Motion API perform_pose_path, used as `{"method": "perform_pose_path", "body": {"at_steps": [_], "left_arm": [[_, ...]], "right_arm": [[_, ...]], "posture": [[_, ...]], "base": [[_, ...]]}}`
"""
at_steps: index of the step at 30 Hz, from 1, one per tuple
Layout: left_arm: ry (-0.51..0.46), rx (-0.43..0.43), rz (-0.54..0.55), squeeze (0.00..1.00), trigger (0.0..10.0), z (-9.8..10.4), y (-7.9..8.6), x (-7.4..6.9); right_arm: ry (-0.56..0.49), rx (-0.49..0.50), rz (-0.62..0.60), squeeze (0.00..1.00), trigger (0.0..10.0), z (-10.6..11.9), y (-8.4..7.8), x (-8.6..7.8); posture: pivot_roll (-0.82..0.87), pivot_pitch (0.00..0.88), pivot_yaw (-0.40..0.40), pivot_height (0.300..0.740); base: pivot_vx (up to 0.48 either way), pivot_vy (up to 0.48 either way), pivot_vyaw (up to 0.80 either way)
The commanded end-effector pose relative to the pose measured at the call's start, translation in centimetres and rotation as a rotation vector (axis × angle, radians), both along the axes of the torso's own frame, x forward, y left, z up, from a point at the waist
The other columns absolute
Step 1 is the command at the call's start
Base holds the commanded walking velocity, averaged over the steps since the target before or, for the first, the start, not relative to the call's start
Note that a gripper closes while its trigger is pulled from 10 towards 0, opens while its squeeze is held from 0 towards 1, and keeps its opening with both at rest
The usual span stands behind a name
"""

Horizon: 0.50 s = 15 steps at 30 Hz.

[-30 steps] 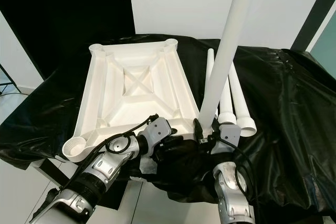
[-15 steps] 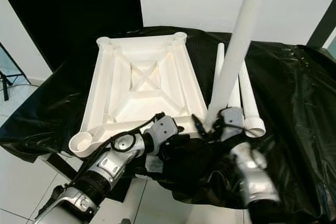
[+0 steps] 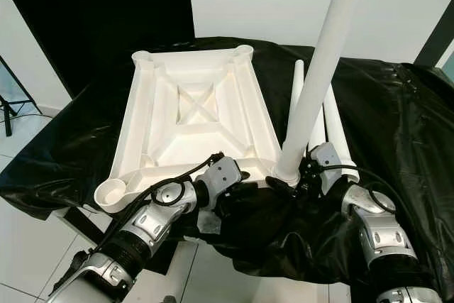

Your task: Building children table

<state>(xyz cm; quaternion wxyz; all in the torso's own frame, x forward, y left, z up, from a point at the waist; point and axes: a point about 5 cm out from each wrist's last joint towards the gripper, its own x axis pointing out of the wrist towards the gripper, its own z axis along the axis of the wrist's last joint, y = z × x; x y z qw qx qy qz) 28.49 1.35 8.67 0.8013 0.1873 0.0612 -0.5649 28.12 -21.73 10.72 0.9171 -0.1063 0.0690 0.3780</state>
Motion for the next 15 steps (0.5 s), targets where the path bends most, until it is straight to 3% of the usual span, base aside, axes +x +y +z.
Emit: {"method": "perform_pose_path", "body": {"at_steps": [1,9,13,14,15], "left_arm": [[0.127,0.102,-0.016,0.00,10.0,-3.4,0.8,-1.5],[0.123,0.105,-0.020,0.00,10.0,-3.3,0.9,-1.4],[0.122,0.106,-0.021,0.00,10.0,-3.3,0.9,-1.4],[0.121,0.107,-0.021,0.00,10.0,-3.3,0.8,-1.4],[0.121,0.107,-0.021,0.00,10.0,-3.3,0.8,-1.4]], "right_arm": [[0.044,0.022,0.046,0.00,0.0,-0.8,0.6,-0.3],[0.029,0.061,0.016,0.00,0.0,-1.7,1.3,-1.1],[-0.014,0.091,-0.093,0.00,0.0,-2.6,2.2,-1.7],[-0.154,0.093,-0.307,0.00,0.0,-2.7,2.7,-2.0],[-0.154,0.093,-0.307,0.00,0.0,-2.7,2.7,-2.0]], "posture": [[0.24,0.000,-0.040,0.740],[0.24,0.000,-0.033,0.740],[0.24,0.000,-0.035,0.740],[0.24,0.000,-0.039,0.740],[0.24,0.000,-0.039,0.740]], "base": [[0.000,0.000,0.00],[0.000,0.000,0.00],[0.000,0.000,0.00],[0.000,0.000,0.00],[0.000,0.000,0.00]]}}
